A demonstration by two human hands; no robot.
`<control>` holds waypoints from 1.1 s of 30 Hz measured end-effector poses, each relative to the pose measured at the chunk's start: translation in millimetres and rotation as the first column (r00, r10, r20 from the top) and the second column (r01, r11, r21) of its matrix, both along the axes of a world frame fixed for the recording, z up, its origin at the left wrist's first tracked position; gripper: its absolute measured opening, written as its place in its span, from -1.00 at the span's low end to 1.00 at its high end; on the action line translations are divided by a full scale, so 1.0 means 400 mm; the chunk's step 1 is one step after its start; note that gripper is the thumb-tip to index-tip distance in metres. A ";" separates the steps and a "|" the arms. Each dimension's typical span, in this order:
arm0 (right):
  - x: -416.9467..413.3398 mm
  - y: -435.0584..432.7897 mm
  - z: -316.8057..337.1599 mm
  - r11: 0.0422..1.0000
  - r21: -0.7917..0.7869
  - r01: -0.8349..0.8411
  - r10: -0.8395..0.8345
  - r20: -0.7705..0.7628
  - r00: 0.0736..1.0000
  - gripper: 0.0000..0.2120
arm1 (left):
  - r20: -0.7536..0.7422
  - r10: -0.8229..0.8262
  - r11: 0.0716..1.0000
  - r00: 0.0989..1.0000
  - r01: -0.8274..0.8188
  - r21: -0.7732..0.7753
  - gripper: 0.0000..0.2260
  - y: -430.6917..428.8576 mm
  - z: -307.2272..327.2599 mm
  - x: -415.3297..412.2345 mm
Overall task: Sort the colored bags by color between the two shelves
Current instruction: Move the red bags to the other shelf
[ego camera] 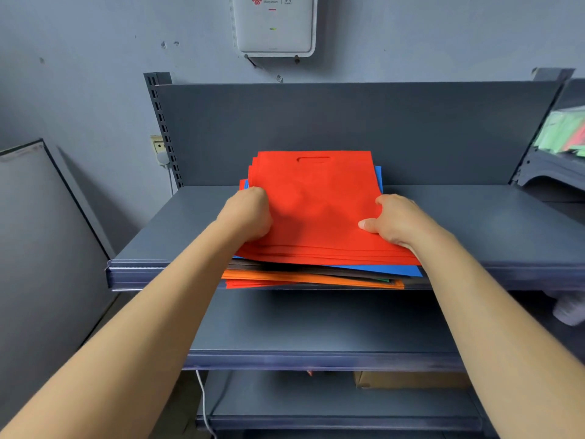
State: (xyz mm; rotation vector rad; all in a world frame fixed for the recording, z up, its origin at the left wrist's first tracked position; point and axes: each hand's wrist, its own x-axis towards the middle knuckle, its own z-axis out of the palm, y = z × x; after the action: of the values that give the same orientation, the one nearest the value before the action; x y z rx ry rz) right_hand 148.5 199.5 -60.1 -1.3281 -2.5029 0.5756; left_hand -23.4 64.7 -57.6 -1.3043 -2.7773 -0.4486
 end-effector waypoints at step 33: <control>-0.097 -0.048 0.045 0.955 -0.289 -0.064 -0.149 -0.656 0.740 -0.55 | 0.032 -0.134 0.710 0.990 0.073 0.700 -0.19 -0.188 0.051 -0.004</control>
State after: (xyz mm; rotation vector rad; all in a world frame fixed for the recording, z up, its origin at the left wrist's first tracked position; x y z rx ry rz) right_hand 109.8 180.2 -41.9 -0.9969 -1.8197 1.2116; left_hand -24.8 -10.6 -37.1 -1.2330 -2.1755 -1.4184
